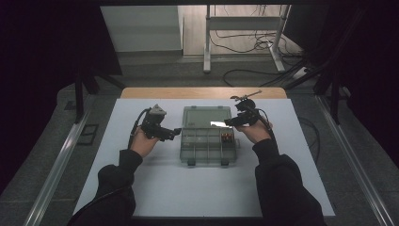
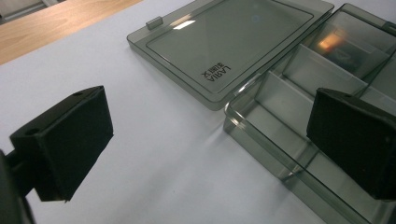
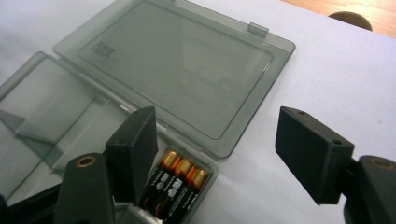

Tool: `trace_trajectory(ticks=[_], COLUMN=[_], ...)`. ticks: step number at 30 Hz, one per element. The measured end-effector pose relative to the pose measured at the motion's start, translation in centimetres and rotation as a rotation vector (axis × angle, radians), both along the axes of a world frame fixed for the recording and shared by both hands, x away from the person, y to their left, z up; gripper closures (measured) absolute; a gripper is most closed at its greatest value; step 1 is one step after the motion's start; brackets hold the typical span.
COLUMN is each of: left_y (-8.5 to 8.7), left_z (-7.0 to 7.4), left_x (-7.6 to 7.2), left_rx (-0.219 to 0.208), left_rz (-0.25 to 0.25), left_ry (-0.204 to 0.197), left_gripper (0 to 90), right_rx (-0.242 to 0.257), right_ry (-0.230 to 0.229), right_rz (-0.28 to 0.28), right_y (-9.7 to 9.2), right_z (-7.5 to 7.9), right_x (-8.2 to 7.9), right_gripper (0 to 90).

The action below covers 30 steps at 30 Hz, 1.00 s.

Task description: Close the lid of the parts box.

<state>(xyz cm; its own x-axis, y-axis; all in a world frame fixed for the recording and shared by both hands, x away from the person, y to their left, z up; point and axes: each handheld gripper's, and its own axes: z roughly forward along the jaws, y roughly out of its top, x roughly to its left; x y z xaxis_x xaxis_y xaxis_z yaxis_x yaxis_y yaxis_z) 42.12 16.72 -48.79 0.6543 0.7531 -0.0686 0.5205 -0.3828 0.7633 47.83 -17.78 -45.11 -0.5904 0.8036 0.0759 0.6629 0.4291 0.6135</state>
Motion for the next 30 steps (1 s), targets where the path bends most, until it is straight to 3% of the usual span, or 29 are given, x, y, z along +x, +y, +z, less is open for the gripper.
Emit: trace_trajectory(ticks=[5,13,19,30], left_y=[-0.1,-0.5,-0.8,-1.2], left_z=[-0.3,-0.8,-1.1,-1.5], left_x=[0.4,1.2,1.7,2.5], left_rx=[0.001,0.012,0.020,0.028], left_rz=[0.001,-0.006,-0.011,-0.020], left_ry=[0.006,0.015,0.018,0.024], left_gripper=[0.8,0.9,0.9,1.0], right_rx=[-0.007,-0.047,-0.051,-0.108], right_ry=[0.020,0.005,0.024,0.062], right_rz=[-0.033,-0.007,-0.044,-0.062], right_y=[0.2,0.6,0.7,1.0], right_z=[-0.3,-0.5,-0.8,-2.5], right_x=[0.9,2.1,3.2,4.7], right_gripper=[34.0,47.4,56.2,67.3])
